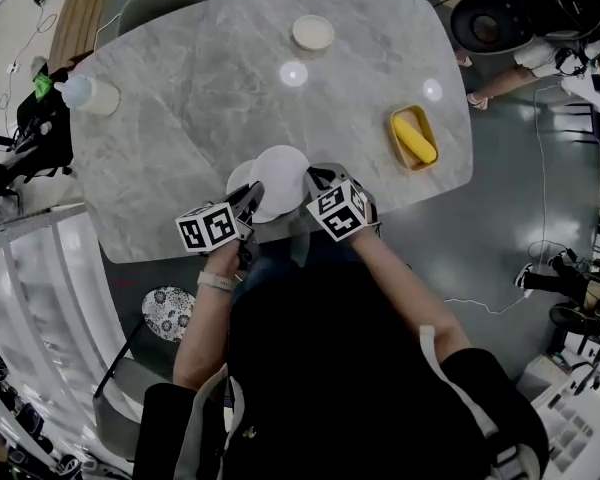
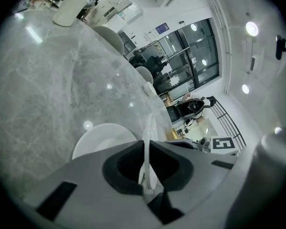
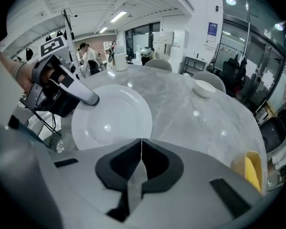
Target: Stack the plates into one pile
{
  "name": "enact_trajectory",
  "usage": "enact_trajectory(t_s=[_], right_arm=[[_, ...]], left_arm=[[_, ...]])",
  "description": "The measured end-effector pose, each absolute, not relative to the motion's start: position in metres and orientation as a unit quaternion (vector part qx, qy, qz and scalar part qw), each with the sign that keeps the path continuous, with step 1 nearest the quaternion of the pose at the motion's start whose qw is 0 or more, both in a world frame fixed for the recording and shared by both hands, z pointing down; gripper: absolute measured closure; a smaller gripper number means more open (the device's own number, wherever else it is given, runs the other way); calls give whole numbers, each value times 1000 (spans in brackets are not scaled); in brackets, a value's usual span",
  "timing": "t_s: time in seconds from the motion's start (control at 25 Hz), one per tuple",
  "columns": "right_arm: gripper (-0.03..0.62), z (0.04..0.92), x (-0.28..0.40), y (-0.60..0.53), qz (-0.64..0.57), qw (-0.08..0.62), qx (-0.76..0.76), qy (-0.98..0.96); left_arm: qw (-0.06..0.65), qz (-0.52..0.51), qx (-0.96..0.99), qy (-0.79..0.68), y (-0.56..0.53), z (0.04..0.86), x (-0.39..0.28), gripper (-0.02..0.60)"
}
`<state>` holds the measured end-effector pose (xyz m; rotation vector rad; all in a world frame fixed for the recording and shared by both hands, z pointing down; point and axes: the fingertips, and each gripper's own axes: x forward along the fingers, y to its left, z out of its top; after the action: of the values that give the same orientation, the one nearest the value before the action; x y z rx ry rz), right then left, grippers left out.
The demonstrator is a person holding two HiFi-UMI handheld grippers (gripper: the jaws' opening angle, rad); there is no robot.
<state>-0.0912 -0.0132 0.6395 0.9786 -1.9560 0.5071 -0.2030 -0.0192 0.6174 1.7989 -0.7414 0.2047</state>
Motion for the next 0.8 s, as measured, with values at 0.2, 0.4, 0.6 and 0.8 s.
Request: enact_trajectory(t_s=[0.2,0.4,0.6,0.8], right_arm=[[577,639,-115,-16,196,440,380,-790],[577,644,-136,-16,191,448,372,-790],[577,646,-146,-18,189,454,369,-789],[577,646,-154,-22,188,454,369,-789]], left_arm=[[570,77,753,-320,-14,621,-230,548],[578,75,745,-324,-11,637,-258,548],[585,75,740,-323,-9,640,-270,548],[579,100,740,-328,-11,646,-281,548]])
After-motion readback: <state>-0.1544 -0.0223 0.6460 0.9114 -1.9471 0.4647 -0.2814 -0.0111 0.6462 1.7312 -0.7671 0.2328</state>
